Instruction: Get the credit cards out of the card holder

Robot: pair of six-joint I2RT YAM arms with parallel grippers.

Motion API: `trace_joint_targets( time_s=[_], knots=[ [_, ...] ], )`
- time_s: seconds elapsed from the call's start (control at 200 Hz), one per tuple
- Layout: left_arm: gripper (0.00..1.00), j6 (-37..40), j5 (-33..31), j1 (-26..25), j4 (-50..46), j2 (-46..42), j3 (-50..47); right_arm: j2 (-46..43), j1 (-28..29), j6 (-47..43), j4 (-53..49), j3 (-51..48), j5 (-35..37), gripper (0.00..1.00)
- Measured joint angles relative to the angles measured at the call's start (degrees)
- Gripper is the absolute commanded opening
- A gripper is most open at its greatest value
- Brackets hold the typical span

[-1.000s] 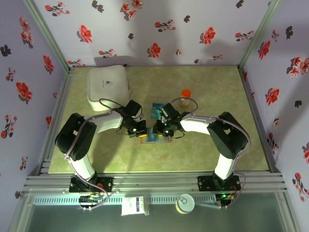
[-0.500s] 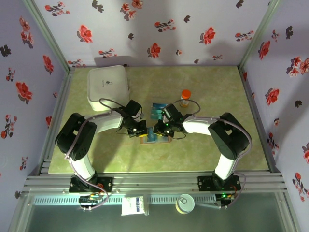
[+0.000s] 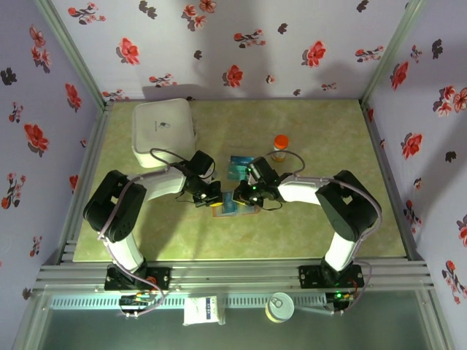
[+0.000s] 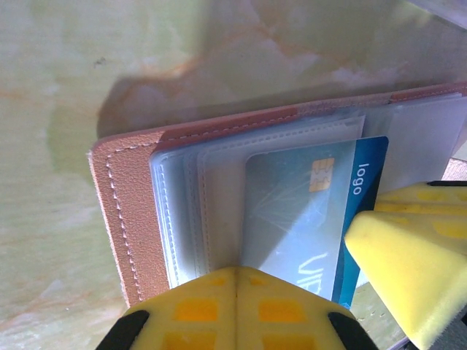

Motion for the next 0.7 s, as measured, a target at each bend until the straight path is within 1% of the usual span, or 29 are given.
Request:
trace_joint_targets(
  time_s=[0.19, 0.42, 0.7],
  knots=[
    [0.01, 0.0, 0.0, 0.0, 0.0, 0.0, 0.0, -2.6, -1.5, -0.5, -0.9, -1.3, 0.0, 0.11],
    [0.01, 0.0, 0.0, 0.0, 0.0, 0.0, 0.0, -5.8, -2.3, -1.8, -3.1, -1.6, 0.4, 0.10],
    [0.01, 0.0, 0.0, 0.0, 0.0, 0.0, 0.0, -8.2, -2.6, -5.0, -10.0, -0.3, 3.2, 0.08]
  ],
)
